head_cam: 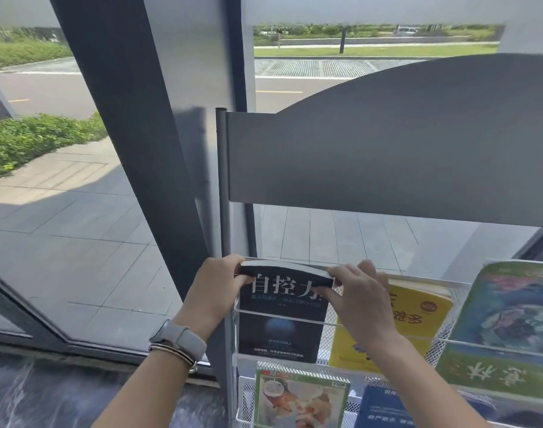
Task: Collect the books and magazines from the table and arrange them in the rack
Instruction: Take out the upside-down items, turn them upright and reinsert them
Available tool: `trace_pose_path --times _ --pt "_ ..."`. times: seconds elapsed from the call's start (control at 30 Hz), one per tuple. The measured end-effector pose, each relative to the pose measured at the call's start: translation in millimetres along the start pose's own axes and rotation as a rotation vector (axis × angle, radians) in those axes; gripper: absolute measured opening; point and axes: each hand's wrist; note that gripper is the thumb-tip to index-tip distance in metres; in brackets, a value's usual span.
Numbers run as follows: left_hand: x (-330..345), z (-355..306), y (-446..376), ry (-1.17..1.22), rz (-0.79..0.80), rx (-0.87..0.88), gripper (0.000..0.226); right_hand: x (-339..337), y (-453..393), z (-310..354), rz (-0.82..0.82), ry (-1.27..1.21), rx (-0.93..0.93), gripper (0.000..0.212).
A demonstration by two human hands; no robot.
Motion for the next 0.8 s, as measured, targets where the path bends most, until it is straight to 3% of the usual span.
trace_pose_path --times 0.13,0.23,0.5,0.67,0.8 --pt "-6.0 -13.6 4.0 -0.166 -0.158 0.048 0.016 -5.2 5.3 -3.6 -0.023 -0.115 -0.015 0.044" --pt "-3.3 -35.4 5.8 -0.159 -0.206 0.118 0.018 -19.3 11.4 -18.7 -0.054 -0.14 0.004 0.038" --pt "74.9 -139.4 10.9 0.191 0.149 0.287 0.041 -96.2 26.1 -106.1 -0.176 -0.054 0.158 0.035" --pt "138.1 -214.4 6.7 0.352 0.236 0.288 0.059 -145.0 23.3 -169.7 -0.03 -0.011 0.267 0.052" --pt "170.8 -256.6 0.3 0.378 0.194 0.254 0.047 -163.5 13.9 -215.2 0.198 0.125 0.217 0.052"
Point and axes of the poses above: each hand's wrist, its own y-axis away from the middle knuckle, its own x-axis out of the palm, z = x × y, and after that the axes turned 2 degrees about -y, right-handed
